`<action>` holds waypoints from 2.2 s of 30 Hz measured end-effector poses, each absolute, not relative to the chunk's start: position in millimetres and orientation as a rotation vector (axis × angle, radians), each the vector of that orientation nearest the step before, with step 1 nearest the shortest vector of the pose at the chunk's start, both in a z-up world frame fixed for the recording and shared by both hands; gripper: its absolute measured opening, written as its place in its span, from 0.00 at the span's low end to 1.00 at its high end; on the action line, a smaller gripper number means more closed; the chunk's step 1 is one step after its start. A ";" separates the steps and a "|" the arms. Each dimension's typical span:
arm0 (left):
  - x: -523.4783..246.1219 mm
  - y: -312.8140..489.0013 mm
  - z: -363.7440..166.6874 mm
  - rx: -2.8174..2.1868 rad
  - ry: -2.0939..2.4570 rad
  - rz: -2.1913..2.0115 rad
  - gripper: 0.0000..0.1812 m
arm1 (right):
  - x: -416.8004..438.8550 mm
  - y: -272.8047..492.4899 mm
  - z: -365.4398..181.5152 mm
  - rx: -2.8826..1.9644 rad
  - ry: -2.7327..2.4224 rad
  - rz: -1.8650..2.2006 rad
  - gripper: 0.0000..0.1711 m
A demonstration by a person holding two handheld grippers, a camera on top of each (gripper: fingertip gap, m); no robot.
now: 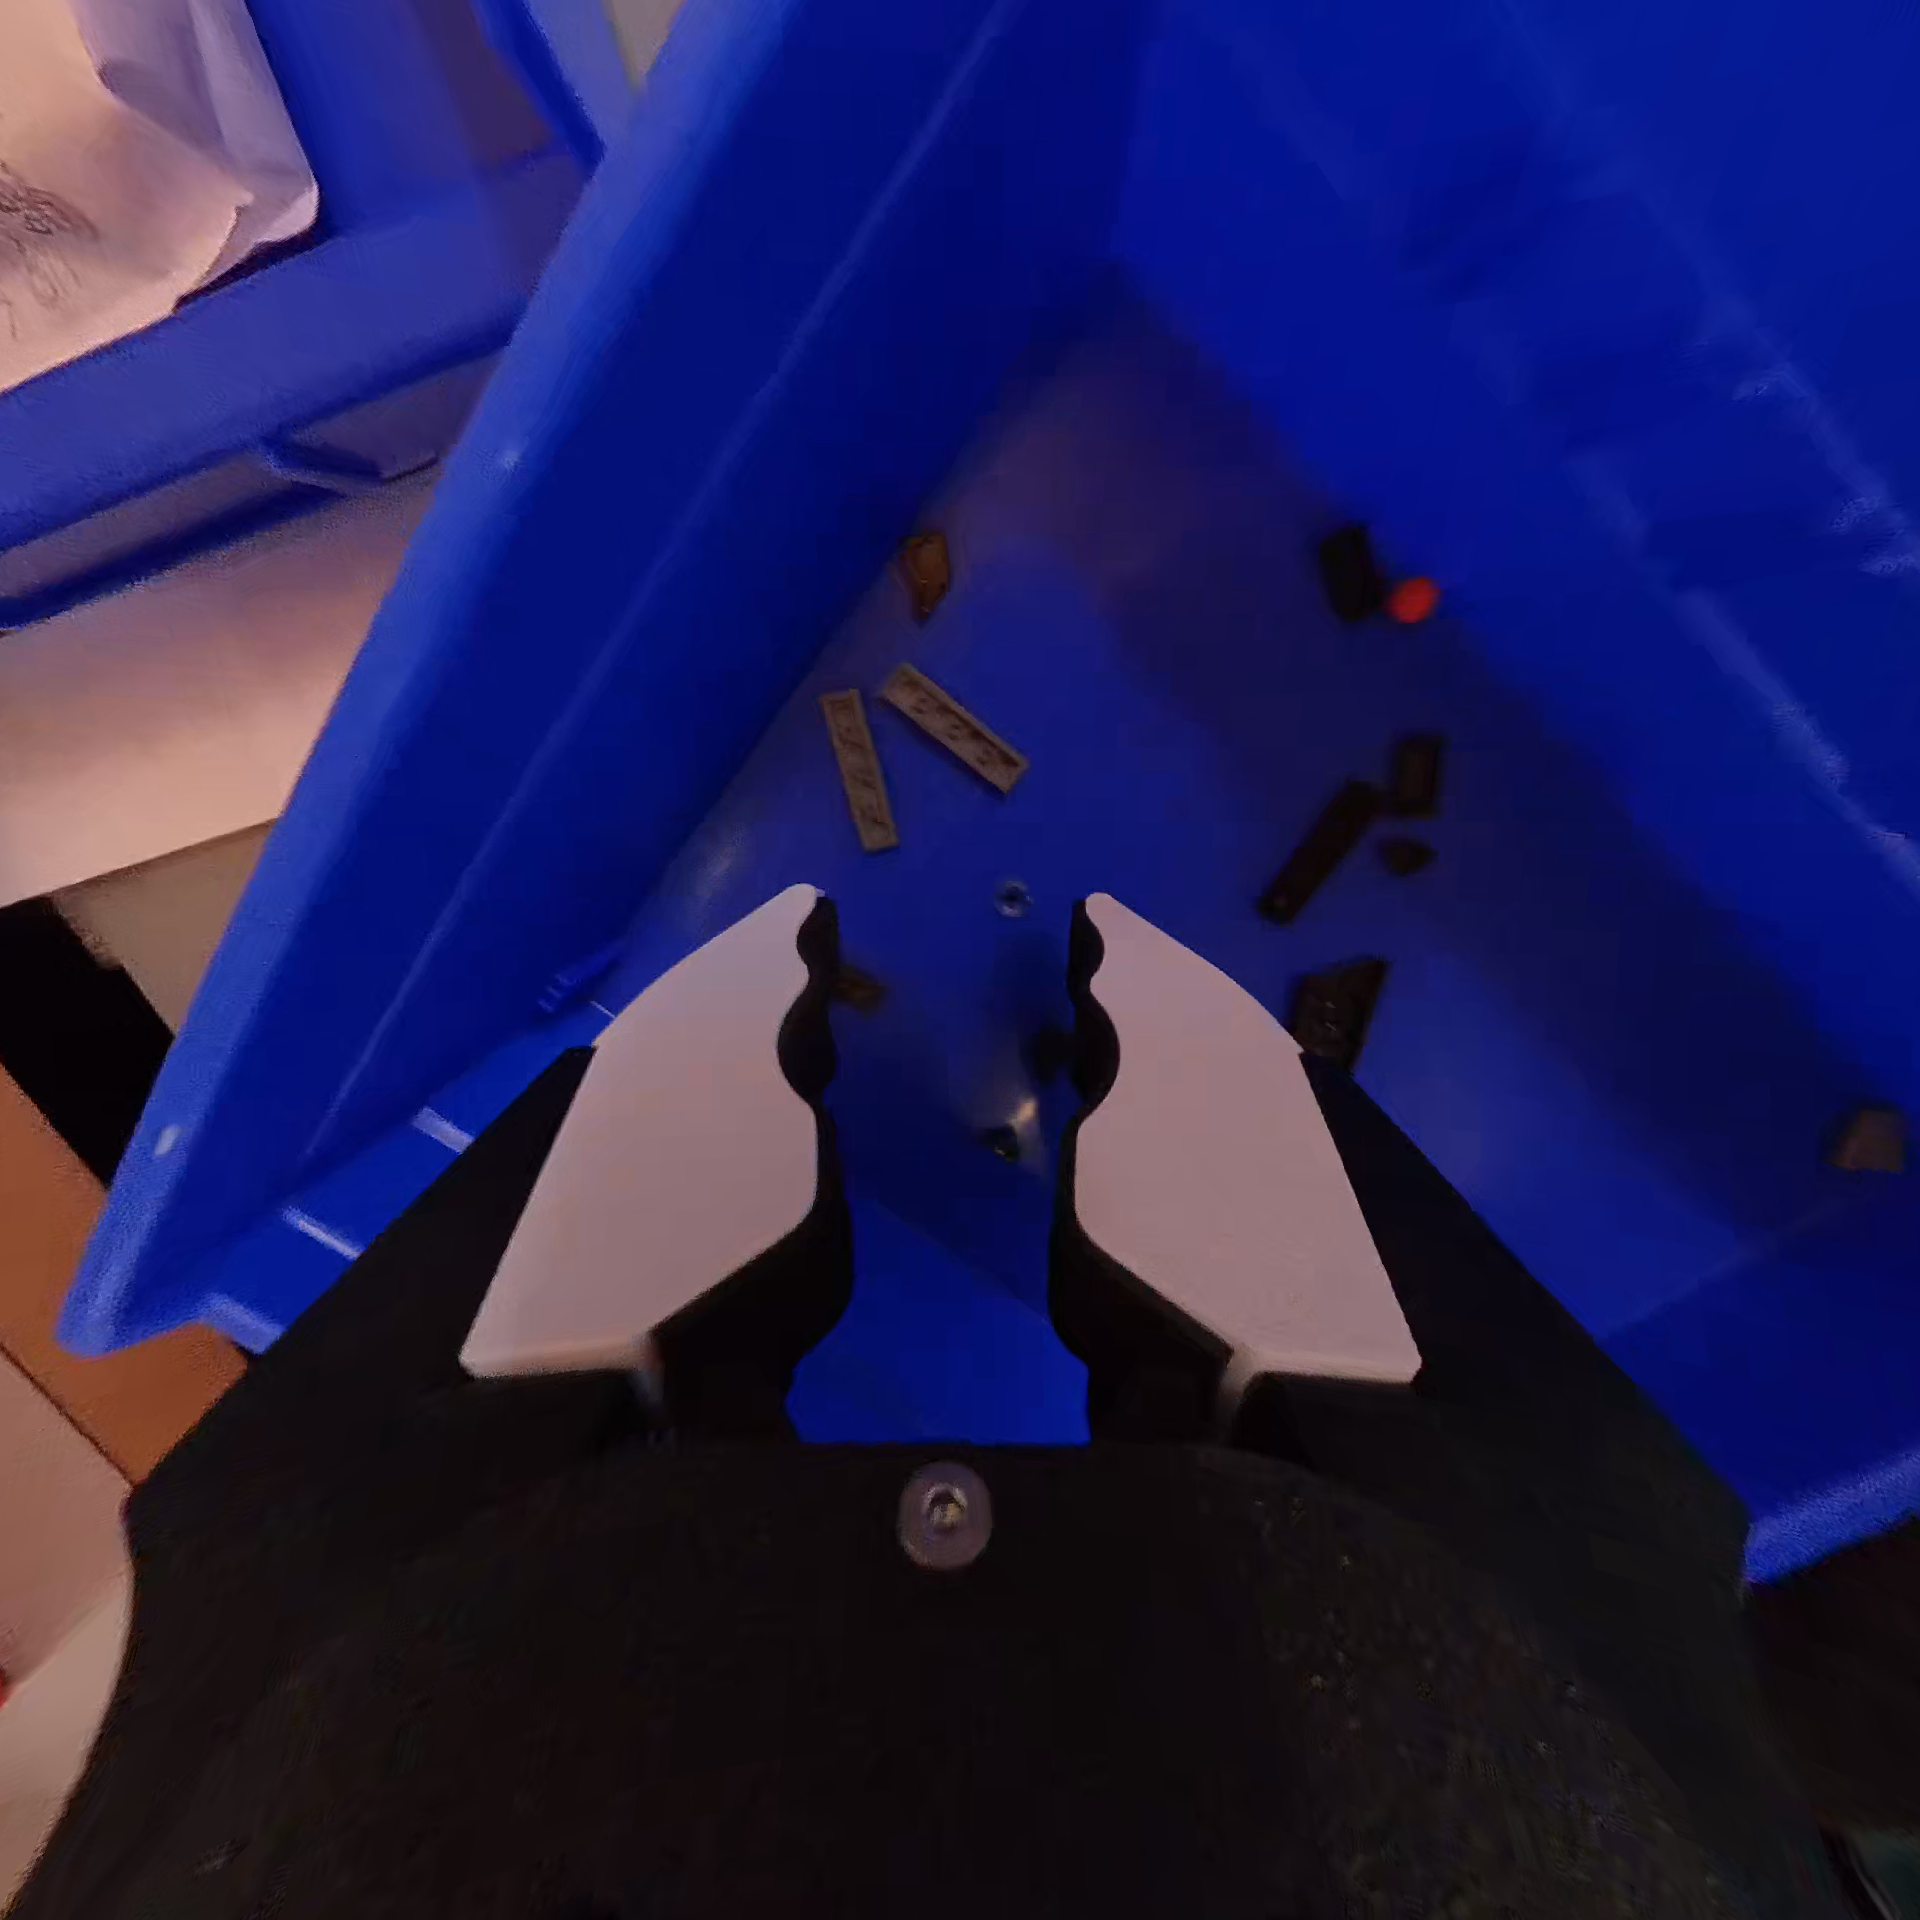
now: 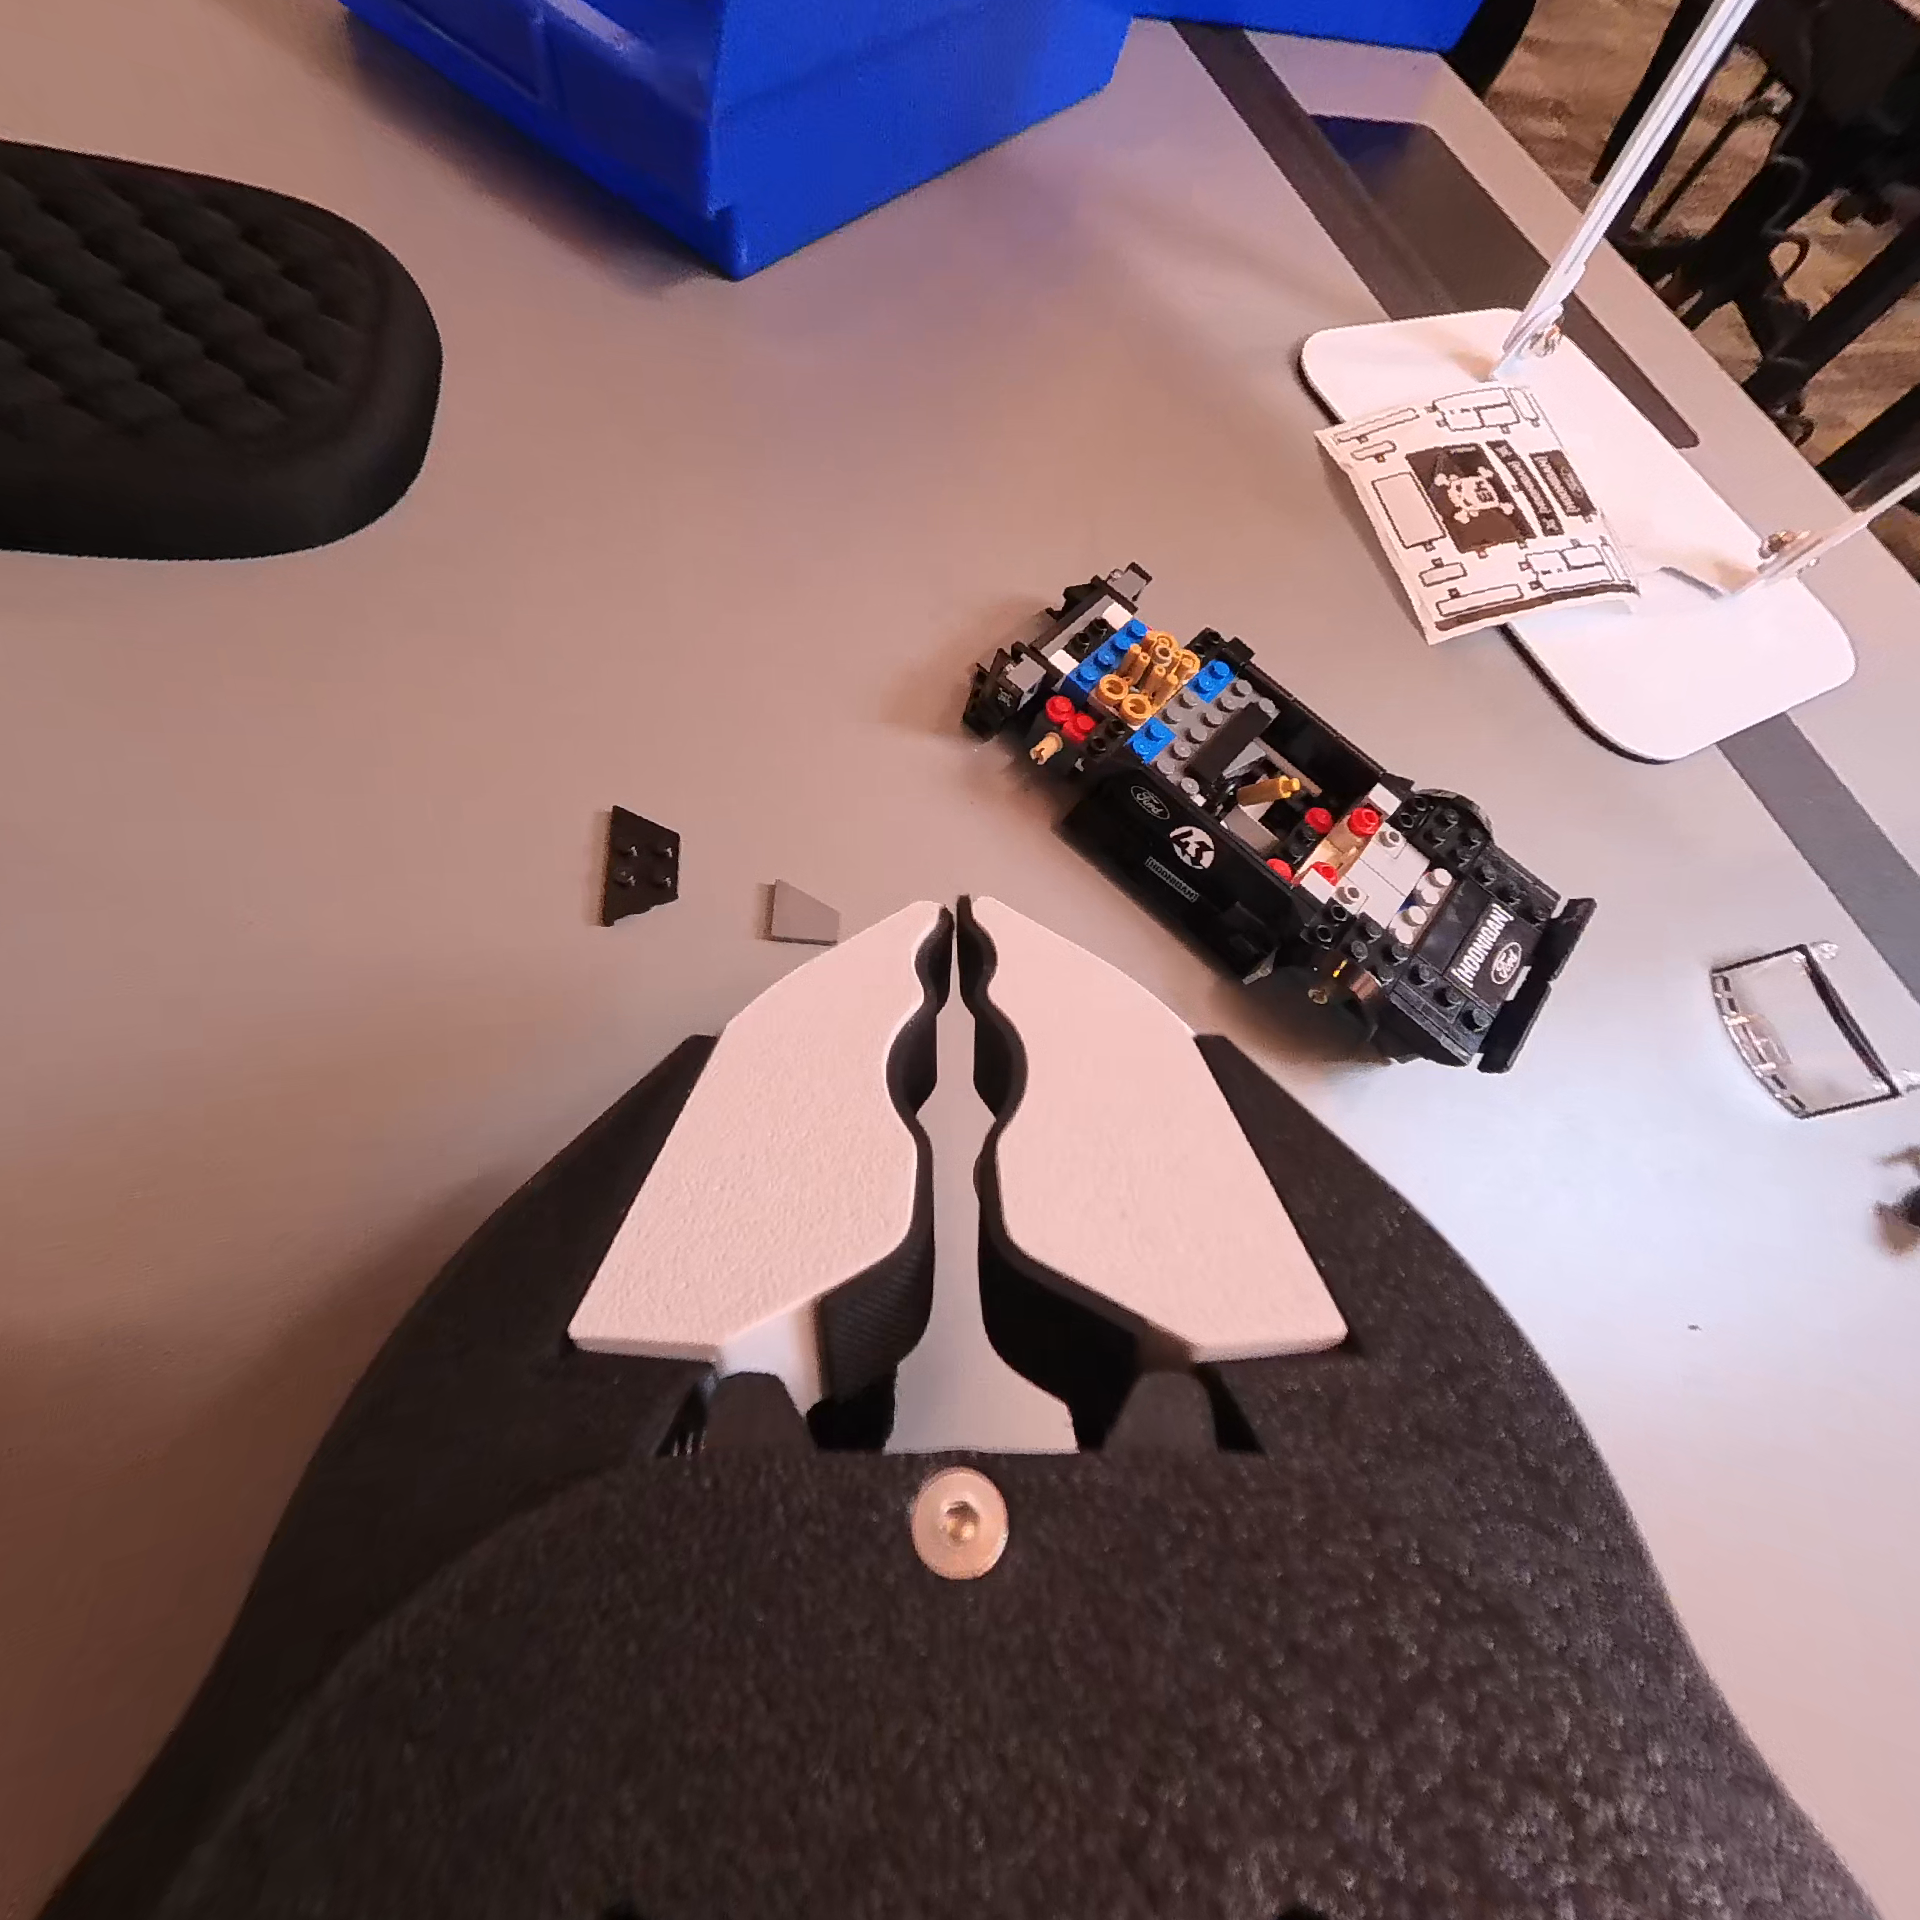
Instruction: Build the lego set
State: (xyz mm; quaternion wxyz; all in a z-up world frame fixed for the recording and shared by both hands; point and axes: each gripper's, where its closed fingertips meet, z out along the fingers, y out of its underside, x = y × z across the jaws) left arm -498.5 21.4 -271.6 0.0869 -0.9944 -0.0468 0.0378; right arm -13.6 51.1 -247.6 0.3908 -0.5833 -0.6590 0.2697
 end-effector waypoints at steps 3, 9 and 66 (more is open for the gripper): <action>-508.8 29.9 -278.8 -2.962 -0.161 0.161 0.24 | -14.3 51.7 -250.2 -1.488 -1.676 0.686 0.00; -511.4 40.6 -295.1 -2.986 -0.218 0.108 0.25 | -14.6 51.9 -253.4 -1.499 -1.679 0.698 0.00; -458.3 2.1 -225.5 -2.846 0.252 -0.023 0.10 | -22.6 43.3 -255.3 -1.474 -1.697 0.700 0.00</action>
